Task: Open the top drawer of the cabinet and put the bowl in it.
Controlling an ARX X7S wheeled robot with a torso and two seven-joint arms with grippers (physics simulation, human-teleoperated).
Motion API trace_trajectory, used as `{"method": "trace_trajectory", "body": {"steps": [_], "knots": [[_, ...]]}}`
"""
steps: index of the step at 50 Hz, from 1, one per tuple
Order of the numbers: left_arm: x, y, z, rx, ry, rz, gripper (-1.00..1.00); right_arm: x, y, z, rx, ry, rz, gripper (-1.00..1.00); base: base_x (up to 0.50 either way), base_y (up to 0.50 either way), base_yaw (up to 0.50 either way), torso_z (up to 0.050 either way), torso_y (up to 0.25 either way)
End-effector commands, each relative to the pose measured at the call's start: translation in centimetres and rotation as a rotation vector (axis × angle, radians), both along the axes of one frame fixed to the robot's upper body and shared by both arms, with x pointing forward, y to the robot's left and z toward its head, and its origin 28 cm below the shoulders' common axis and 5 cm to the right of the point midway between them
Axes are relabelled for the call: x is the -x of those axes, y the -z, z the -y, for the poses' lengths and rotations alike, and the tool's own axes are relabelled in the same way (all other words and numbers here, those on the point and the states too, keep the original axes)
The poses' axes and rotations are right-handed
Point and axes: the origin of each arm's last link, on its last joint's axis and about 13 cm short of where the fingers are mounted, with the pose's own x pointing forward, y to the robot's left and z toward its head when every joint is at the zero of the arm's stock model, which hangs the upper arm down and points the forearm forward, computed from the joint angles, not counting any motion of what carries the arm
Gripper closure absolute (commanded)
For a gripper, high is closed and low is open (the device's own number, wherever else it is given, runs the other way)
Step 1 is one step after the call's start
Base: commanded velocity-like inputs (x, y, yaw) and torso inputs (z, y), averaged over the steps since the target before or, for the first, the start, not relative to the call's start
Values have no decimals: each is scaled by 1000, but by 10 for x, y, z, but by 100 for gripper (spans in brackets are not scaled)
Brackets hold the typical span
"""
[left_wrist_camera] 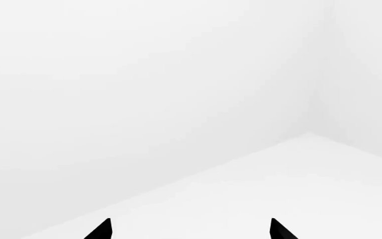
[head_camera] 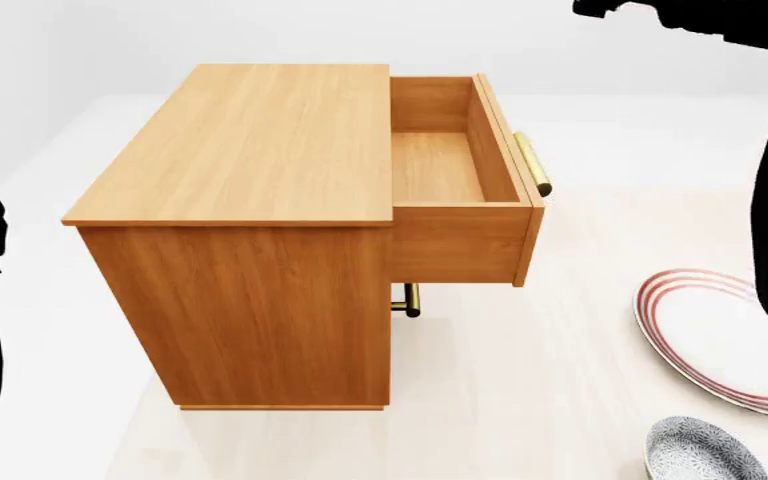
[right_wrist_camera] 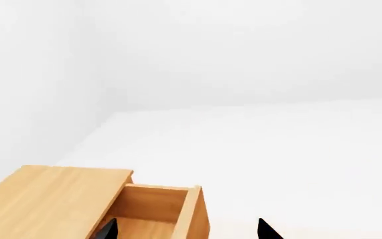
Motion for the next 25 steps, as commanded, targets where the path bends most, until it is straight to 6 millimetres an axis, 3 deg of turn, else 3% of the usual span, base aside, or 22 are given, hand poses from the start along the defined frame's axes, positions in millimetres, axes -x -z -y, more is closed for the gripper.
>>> {"method": "trace_trajectory", "body": {"steps": [1, 15, 25], "knots": [[-1, 1, 1, -11, 2, -9, -100, 11, -37, -33, 241, -71, -120, -100, 0, 0, 0, 0, 0], [-1, 8, 3, -14, 8, -20, -100, 5, 8, -50, 296, -172, -416, -100, 0, 0, 0, 0, 0], [-1, 9, 3, -8, 12, -21, -100, 7, 5, -56, 319, -189, -456, -100, 0, 0, 0, 0, 0]]}}
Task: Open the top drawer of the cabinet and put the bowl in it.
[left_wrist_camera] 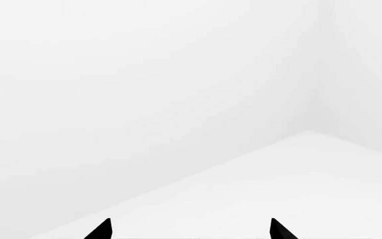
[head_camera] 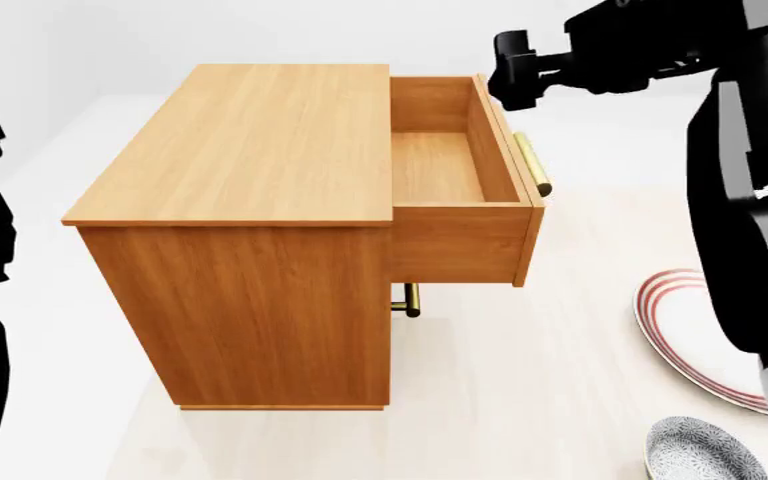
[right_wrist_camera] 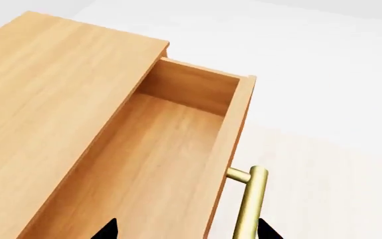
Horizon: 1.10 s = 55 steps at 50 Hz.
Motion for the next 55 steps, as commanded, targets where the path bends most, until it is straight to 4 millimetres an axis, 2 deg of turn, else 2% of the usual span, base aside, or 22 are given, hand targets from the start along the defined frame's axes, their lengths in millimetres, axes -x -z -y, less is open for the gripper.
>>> {"method": "trace_trajectory", "body": {"steps": [1, 19, 29, 43, 55], "knots": [[0, 2, 0, -1, 1, -5, -100, 3, 2, -10, 42, -21, -98, -100, 0, 0, 0, 0, 0], [1, 3, -2, -9, -5, -11, -100, 2, 12, -21, 72, -7, -150, -100, 0, 0, 0, 0, 0], [1, 3, -1, -10, -3, -8, -100, -2, 27, -21, 117, 21, -171, -100, 0, 0, 0, 0, 0], [1, 3, -1, -11, 0, -7, -100, -4, 34, -25, 184, 15, -193, -100, 0, 0, 0, 0, 0], [1, 4, -1, -11, 2, -7, -100, -7, 48, -21, 219, 35, -214, -100, 0, 0, 0, 0, 0]]}}
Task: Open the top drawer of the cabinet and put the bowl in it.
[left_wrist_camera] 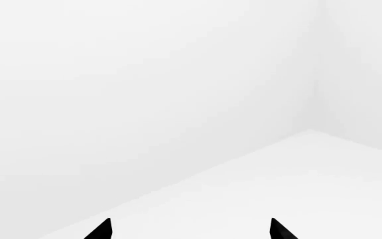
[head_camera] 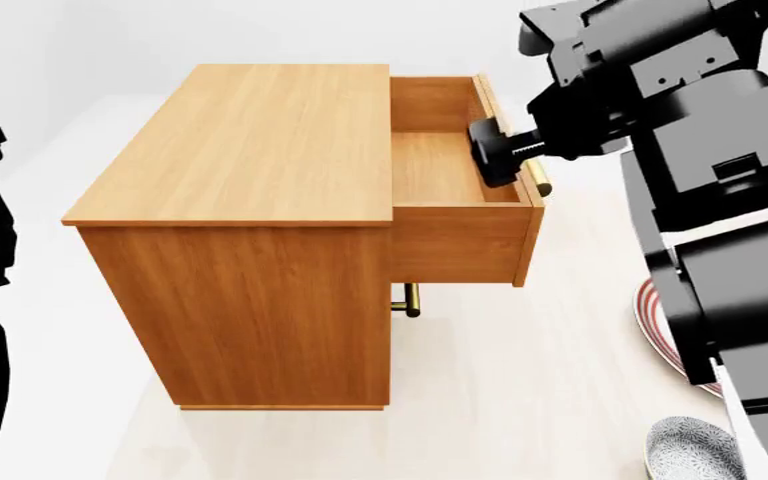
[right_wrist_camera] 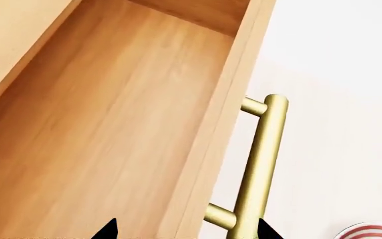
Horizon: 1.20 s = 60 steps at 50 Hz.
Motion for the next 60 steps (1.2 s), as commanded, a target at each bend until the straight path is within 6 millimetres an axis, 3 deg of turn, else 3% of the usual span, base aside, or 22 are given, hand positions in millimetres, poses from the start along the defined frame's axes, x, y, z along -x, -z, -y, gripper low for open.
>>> {"method": "trace_trajectory", "body": {"steps": [1, 34, 60], "knots": [[0, 1, 0, 1, 2, 0, -100, -2, 12, 2, 38, 13, -18, -100, 0, 0, 0, 0, 0], [0, 1, 1, 2, 6, 5, -100, 0, 13, 33, 261, 156, 3, -100, 0, 0, 0, 0, 0], [-1, 0, 3, -3, 15, 8, -100, 12, 4, 78, 352, 307, 6, -100, 0, 0, 0, 0, 0]]}}
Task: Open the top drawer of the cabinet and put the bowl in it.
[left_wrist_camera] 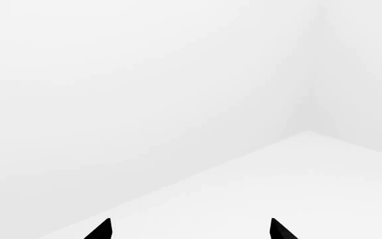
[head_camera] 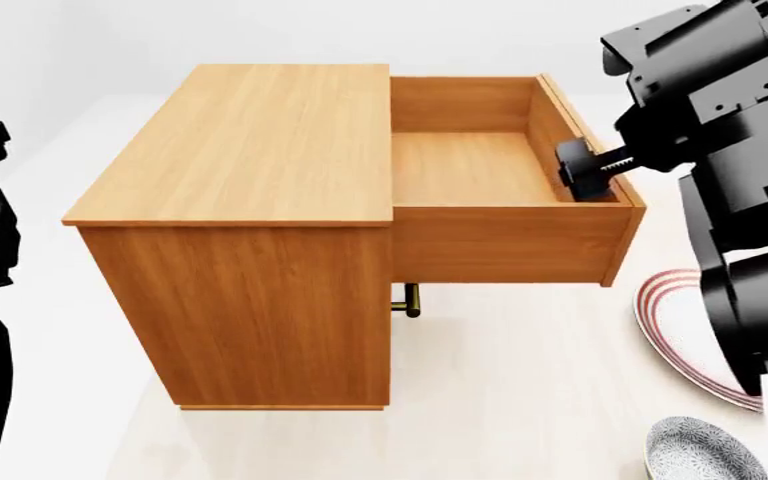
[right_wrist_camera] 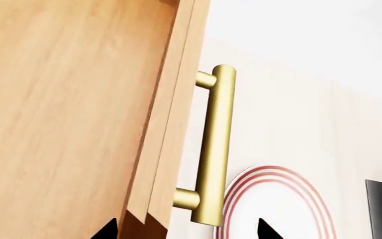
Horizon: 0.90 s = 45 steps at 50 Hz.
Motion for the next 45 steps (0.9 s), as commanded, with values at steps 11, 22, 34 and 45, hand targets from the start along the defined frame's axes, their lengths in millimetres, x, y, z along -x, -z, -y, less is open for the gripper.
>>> {"method": "trace_trajectory", "body": {"steps": [11, 22, 34, 45], "knots": [[0, -1, 0, -1, 2, 3, -100, 13, 3, 43, 201, 184, -34, -100, 0, 0, 0, 0, 0], [0, 1, 0, -3, 1, -1, -100, 5, -23, 45, -60, 186, 351, -100, 0, -1, -2, 0, 0], [0, 0, 1, -6, 5, 1, -100, 2, -70, 56, -208, 130, 830, -100, 0, 0, 0, 0, 0], [0, -1, 0, -7, 4, 2, -100, 18, -92, 82, -148, 66, 960, -100, 0, 0, 0, 0, 0]]}}
